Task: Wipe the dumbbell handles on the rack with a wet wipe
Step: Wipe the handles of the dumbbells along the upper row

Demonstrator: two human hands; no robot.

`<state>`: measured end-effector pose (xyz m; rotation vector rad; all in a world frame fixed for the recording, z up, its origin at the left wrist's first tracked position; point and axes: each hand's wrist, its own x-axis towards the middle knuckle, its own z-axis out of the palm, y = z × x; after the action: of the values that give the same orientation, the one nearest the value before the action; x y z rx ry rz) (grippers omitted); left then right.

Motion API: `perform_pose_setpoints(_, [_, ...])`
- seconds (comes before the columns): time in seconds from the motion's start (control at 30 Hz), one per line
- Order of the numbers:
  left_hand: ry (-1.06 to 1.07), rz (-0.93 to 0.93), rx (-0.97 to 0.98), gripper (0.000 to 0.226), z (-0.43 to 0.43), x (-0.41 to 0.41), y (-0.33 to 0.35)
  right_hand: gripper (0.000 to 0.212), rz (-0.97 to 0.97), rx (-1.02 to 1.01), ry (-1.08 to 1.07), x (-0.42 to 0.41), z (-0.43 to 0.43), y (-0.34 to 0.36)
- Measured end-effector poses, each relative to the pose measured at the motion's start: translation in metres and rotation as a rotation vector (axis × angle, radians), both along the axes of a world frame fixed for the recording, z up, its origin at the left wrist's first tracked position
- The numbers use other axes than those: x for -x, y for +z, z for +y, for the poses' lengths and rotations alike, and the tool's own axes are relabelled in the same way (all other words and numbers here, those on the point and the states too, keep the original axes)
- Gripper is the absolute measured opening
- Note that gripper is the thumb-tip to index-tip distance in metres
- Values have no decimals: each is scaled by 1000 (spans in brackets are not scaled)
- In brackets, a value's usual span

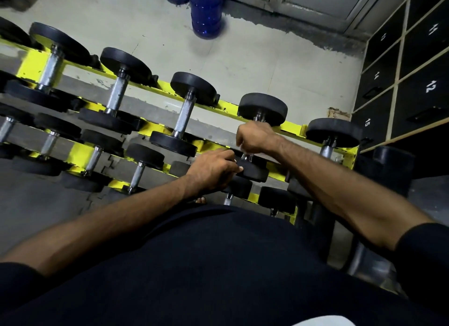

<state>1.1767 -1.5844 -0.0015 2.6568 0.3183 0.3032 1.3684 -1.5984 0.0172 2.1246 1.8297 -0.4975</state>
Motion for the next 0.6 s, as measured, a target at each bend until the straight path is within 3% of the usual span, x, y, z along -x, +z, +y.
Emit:
perform_pose_setpoints(0.13, [0, 14, -8, 25, 0, -1, -1, 24, -158, -87, -70, 3, 4, -1])
perform_pose_setpoints(0.27, [1, 16, 0, 22, 1, -1, -2, 16, 32, -68, 46, -1, -12, -12])
perform_pose_setpoints(0.43, [9, 44, 9, 24, 1, -1, -4, 11, 331, -586, -488, -17, -41, -29])
perform_pose_setpoints(0.6, [9, 65, 12, 16, 3, 0, -6, 14, 618, -609, -1007, -7, -64, -49])
